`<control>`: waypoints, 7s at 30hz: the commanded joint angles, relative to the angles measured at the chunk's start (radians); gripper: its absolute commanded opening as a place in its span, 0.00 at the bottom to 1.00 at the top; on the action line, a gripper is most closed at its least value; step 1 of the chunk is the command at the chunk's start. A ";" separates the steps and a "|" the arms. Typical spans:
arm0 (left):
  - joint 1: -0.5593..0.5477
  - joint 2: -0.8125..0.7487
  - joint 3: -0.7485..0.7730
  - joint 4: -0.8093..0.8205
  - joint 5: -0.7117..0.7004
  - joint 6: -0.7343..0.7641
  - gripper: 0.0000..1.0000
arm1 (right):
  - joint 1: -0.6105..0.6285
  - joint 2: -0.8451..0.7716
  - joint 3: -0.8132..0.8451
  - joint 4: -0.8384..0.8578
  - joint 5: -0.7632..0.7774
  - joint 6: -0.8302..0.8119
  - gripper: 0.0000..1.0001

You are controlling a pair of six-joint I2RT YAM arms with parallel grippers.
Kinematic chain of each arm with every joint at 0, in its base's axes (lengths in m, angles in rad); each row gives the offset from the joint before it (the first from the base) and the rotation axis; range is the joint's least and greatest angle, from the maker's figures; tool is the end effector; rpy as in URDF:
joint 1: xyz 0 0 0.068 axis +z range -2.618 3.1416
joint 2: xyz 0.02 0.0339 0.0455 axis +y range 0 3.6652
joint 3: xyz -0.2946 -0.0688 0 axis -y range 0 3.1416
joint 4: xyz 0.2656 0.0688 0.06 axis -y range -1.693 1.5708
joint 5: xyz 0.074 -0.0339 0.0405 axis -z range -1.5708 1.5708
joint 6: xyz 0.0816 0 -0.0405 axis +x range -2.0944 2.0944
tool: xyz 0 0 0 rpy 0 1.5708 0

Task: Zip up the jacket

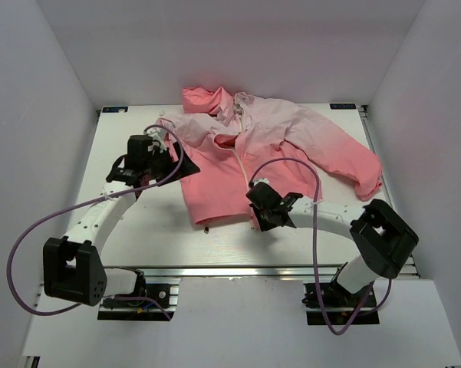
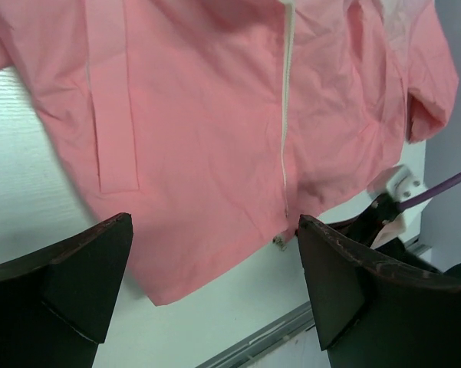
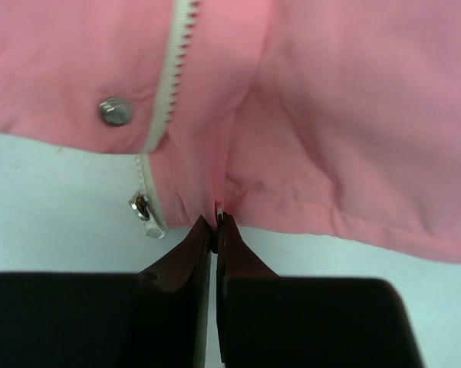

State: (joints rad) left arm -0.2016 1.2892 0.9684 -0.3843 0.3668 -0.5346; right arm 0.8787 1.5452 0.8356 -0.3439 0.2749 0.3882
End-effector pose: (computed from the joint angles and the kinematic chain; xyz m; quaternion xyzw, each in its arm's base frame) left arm 0.3111 -0.0934 0.2724 -0.0725 0.8929 -0.3029 0.3252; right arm 0.2267 0.2388 0.1479 -0.1985 0.9375 0.0432 0.2826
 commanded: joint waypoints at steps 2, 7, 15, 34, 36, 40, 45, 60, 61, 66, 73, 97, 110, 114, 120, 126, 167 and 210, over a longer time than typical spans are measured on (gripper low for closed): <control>-0.114 0.010 0.033 -0.013 -0.026 0.027 0.98 | -0.018 -0.084 0.022 -0.093 0.158 0.095 0.00; -0.270 0.099 0.023 0.048 0.052 0.016 0.98 | -0.122 -0.197 -0.029 -0.188 0.142 0.120 0.00; -0.360 0.288 -0.066 0.085 0.077 -0.016 0.98 | -0.211 -0.306 -0.154 -0.101 -0.080 0.032 0.00; -0.354 0.295 -0.112 -0.068 -0.276 -0.033 0.98 | -0.179 -0.346 -0.187 0.105 -0.327 -0.147 0.89; -0.354 0.286 -0.111 -0.068 -0.273 -0.030 0.98 | -0.153 -0.329 -0.161 0.112 -0.315 -0.147 0.89; -0.354 0.269 -0.108 -0.061 -0.267 -0.028 0.98 | -0.080 -0.232 -0.118 0.105 -0.200 -0.118 0.89; -0.354 0.262 -0.114 -0.044 -0.264 -0.034 0.98 | 0.009 -0.114 -0.072 0.088 -0.028 -0.045 0.89; -0.354 0.217 -0.120 -0.056 -0.288 -0.047 0.98 | 0.078 0.059 -0.076 0.045 0.110 0.051 0.64; -0.354 0.217 -0.119 -0.059 -0.290 -0.045 0.98 | 0.078 0.052 -0.081 0.055 0.092 0.040 0.64; -0.354 0.217 -0.120 -0.056 -0.290 -0.047 0.98 | 0.077 -0.022 -0.082 0.118 -0.034 -0.005 0.68; -0.354 0.211 -0.135 -0.041 -0.273 -0.051 0.98 | 0.074 -0.031 -0.041 0.122 -0.046 0.011 0.61; -0.354 0.209 -0.146 -0.034 -0.285 -0.054 0.98 | 0.036 -0.079 -0.056 0.152 -0.183 0.026 0.56; -0.354 0.200 -0.148 -0.036 -0.287 -0.053 0.98 | 0.016 -0.002 -0.035 0.138 -0.201 0.023 0.61; -0.355 0.197 -0.148 -0.039 -0.290 -0.053 0.98 | 0.016 0.024 -0.027 0.131 -0.189 0.029 0.62; -0.355 0.196 -0.148 -0.041 -0.295 -0.053 0.98 | 0.016 0.009 -0.044 0.143 -0.146 0.038 0.37; -0.355 0.185 -0.135 -0.051 -0.293 -0.044 0.98 | 0.016 -0.017 -0.047 0.138 -0.109 0.063 0.00; -0.774 0.622 0.392 -0.400 -0.629 -0.200 0.84 | -0.181 -0.450 -0.248 0.106 -0.065 0.138 0.00; -0.763 0.328 0.280 -0.219 -0.596 -0.068 0.00 | -0.244 -0.540 -0.297 0.256 -0.261 0.052 0.00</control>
State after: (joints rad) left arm -0.9836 1.7576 1.2766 -0.7311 -0.2901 -0.6548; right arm 0.6449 1.0439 0.5381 -0.1928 0.0830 0.4713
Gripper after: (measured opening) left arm 0.171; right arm 0.071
